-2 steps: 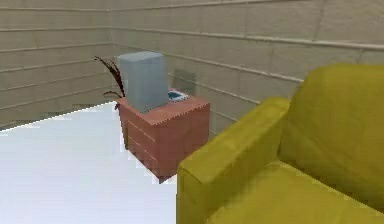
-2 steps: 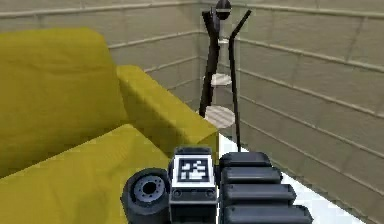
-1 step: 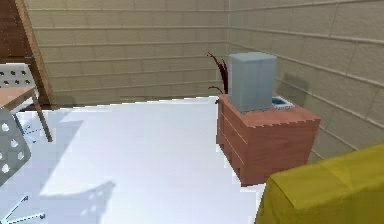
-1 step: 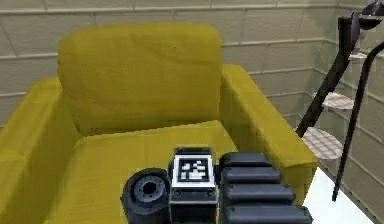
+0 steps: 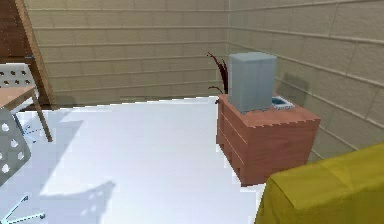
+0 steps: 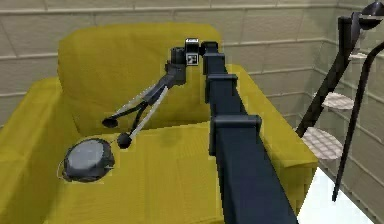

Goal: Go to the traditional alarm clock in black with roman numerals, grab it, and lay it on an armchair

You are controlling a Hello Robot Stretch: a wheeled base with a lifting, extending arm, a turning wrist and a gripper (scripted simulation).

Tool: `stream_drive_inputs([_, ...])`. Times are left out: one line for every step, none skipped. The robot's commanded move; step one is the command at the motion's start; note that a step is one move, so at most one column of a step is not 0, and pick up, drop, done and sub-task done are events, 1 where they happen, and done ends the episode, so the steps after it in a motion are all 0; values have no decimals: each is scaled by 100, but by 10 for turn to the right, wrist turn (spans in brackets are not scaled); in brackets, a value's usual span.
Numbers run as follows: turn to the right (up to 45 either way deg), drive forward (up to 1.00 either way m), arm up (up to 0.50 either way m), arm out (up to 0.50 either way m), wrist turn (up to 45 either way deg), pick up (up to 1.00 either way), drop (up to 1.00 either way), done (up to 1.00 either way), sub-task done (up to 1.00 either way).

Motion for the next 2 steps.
stream_drive_inputs([0, 0, 0, 0, 450, 0, 0, 0, 0])
stream_drive_inputs([0, 0, 0, 0, 450, 0, 0, 0, 0])
